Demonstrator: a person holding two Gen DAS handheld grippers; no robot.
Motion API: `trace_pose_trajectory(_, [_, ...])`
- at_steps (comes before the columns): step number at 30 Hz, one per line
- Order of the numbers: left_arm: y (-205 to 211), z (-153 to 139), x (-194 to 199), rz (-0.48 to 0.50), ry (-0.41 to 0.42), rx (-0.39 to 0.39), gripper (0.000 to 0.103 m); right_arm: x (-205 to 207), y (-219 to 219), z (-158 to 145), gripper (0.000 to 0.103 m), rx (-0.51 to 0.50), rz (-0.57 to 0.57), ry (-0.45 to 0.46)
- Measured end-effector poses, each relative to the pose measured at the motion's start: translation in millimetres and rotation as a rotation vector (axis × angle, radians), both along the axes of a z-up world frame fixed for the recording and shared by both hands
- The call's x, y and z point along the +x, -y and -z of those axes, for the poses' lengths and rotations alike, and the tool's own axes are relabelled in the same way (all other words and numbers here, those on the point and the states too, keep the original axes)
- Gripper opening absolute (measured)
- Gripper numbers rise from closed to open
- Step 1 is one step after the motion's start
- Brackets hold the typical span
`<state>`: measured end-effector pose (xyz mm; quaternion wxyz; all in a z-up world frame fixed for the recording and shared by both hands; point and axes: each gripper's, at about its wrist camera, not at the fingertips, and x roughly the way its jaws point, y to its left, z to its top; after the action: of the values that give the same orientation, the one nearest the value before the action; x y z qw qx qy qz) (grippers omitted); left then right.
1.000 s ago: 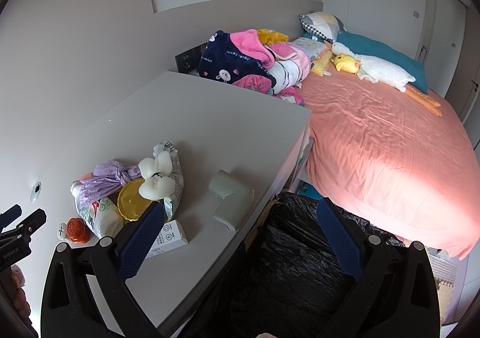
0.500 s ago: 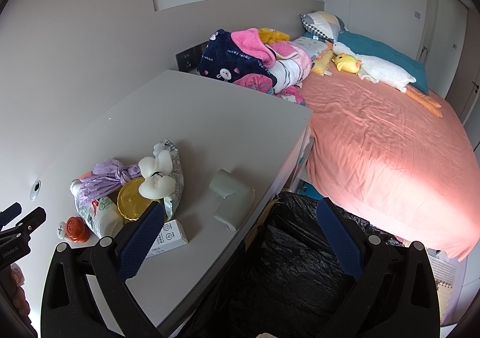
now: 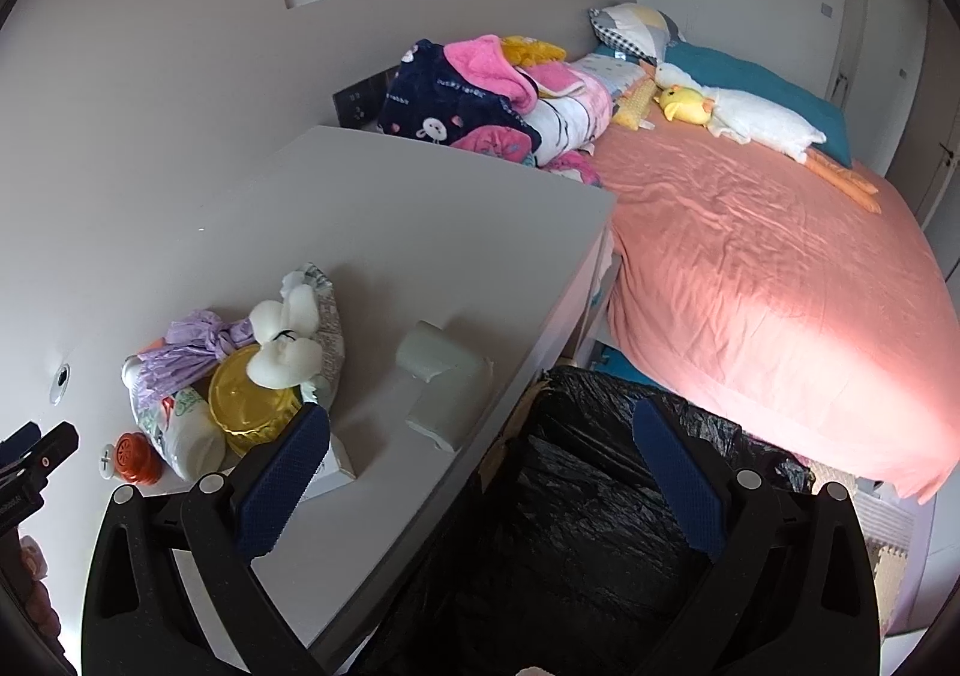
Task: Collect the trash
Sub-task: 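Reach the left gripper to the white plastic cup and close on it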
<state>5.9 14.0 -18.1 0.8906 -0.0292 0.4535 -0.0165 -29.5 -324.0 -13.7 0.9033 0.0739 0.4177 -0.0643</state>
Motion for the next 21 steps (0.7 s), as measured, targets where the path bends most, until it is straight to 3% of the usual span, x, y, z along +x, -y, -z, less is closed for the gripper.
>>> trace_pose_trajectory(14, [-8, 41, 16, -0.009, -0.114, 0.039, 0.098, 28, -2, 31, 0.098, 0.003, -0.031, -0.086])
trace_pose_trajectory(21, [-30, 51, 18, -0.065, -0.146, -0.023, 0.091, 45, 1, 42, 0.091, 0.015, -0.023, -0.109])
